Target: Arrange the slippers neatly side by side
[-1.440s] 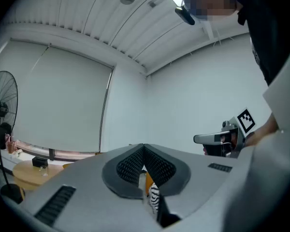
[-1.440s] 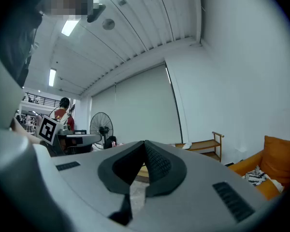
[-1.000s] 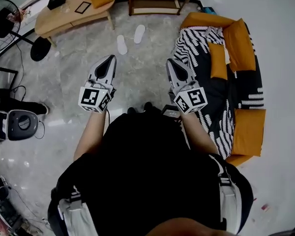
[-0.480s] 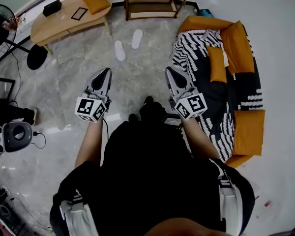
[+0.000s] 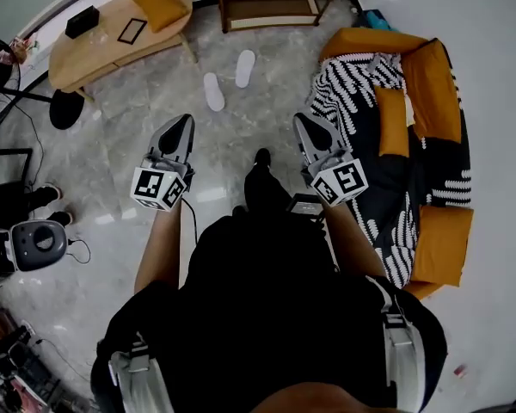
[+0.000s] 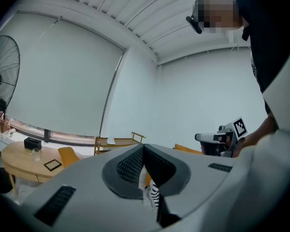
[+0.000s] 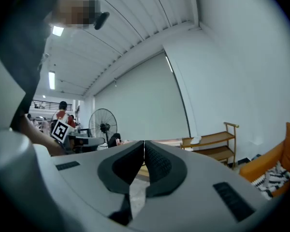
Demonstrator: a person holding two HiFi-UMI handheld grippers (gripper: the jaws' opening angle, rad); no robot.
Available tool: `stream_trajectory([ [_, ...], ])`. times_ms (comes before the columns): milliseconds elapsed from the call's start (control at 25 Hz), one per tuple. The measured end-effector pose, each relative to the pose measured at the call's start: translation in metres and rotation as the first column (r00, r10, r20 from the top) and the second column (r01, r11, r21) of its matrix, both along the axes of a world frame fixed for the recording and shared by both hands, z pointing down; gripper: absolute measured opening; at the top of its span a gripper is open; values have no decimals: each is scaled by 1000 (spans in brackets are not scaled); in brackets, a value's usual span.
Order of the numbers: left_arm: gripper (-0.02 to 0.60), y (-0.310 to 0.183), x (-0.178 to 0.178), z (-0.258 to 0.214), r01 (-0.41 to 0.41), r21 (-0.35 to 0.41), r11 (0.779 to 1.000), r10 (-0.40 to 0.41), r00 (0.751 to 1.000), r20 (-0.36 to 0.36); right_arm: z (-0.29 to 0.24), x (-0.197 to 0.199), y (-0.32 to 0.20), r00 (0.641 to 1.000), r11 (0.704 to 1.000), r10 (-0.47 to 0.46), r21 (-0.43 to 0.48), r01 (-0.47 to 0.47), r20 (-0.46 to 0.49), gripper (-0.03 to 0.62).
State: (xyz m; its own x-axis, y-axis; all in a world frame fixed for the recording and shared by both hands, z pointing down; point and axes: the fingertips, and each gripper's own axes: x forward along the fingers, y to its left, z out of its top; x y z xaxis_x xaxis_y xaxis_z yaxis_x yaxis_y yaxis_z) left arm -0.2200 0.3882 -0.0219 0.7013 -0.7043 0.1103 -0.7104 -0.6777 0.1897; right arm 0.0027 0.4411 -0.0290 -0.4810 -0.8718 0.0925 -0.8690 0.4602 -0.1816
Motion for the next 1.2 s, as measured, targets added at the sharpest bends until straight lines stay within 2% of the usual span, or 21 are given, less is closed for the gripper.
stream_trajectory([
  [160,15,-57,19,7,13,-24,1000,-12,999,31,6,13,-60,996,997,-75,2,75,-39,31],
  [320,15,-111,40,18,32,-53,998,-30,999,40,23,32,-118,993,992,-118,-35,117,-19,31],
  [520,15,-163,49,37,52,-89,995,-50,998,26,45,34,-176,983,982,-185,-53,184,-6,31],
  [680,15,-201,55,56,38,-104,994,-35,999,29,67,41,-226,991,988,-134,-81,133,-13,31],
  [800,15,-236,62,81,-15,-120,993,18,1000,23,93,48,-271,998,992,-62,-115,60,-14,31],
  [960,15,-288,71,121,-87,-128,988,95,994,50,124,47,-330,998,989,-13,-145,4,-55,31],
  [1120,15,-340,76,157,-97,-128,987,106,992,71,152,44,-381,998,985,22,-170,-32,-60,31],
  [1200,15,-362,82,177,-93,-154,984,108,990,90,169,42,-403,998,982,25,-185,-37,-65,31],
])
